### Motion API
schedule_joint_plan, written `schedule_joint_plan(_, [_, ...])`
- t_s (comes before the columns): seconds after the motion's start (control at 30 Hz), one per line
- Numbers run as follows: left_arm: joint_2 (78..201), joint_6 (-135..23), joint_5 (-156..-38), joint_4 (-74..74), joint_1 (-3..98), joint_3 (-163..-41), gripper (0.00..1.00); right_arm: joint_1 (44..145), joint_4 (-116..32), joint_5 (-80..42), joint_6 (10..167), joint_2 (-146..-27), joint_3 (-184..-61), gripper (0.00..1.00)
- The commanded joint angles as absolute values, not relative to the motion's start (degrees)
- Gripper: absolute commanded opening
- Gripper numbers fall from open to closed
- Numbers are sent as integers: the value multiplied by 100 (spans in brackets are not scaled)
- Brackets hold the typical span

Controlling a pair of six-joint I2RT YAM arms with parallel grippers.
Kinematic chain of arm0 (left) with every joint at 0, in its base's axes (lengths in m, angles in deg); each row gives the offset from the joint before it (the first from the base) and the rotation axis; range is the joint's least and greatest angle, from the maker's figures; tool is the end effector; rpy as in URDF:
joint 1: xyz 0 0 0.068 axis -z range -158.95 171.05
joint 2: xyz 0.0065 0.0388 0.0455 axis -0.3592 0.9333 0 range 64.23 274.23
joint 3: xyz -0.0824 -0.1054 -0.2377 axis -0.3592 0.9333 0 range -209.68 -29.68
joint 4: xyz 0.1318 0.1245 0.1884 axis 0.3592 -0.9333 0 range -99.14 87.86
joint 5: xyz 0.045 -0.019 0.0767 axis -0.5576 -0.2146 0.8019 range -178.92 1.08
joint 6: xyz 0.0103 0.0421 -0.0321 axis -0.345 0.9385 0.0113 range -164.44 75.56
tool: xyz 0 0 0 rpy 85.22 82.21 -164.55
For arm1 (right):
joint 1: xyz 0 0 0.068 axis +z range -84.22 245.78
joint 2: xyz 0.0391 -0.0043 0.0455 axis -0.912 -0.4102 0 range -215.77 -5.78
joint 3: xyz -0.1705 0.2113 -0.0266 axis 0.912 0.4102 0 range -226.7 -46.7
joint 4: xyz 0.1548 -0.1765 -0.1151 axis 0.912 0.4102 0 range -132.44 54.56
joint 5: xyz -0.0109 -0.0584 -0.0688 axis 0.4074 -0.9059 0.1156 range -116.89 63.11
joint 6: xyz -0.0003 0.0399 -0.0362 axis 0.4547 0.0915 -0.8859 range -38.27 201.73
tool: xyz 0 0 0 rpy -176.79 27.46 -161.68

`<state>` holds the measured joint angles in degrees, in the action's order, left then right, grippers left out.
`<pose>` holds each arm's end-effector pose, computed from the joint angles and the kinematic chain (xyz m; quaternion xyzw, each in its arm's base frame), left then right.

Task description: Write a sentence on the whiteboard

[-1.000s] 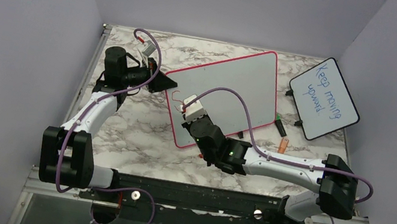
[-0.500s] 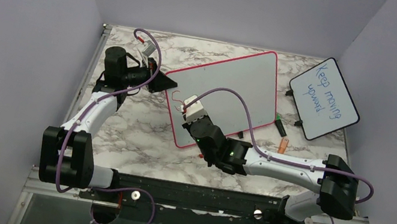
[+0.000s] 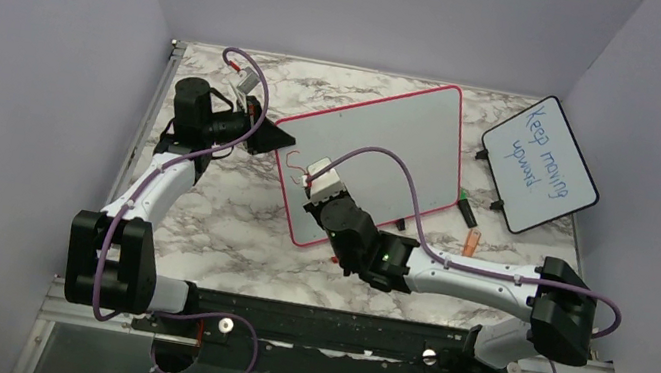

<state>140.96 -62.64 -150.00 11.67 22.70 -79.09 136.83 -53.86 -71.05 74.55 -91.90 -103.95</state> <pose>0.2924 -0.0395 0.2900 0.2140 0.7146 -0.4850 0.4564 0.1341 0.3140 0.2814 -0.2987 0.7200 0.0328 0.6255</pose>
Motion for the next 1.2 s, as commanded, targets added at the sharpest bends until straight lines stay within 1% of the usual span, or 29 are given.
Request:
schedule_joint_plan(0.0, [14202,-5714,-14631,859,2400,-7811,0,13608,-5783,-7319,7295,-9262,-10349,1])
schedule_joint_plan(0.4, [14198,-5703,-14616,856,2407,-7802,0,13484,-5860,-7380,7164,-9306,-10396,1])
schedule_joint_plan(1.17, [14204,-5701,-14586,850,2404,-7802,0,13416,-4926,-7109,7927,-9142,-10216,1])
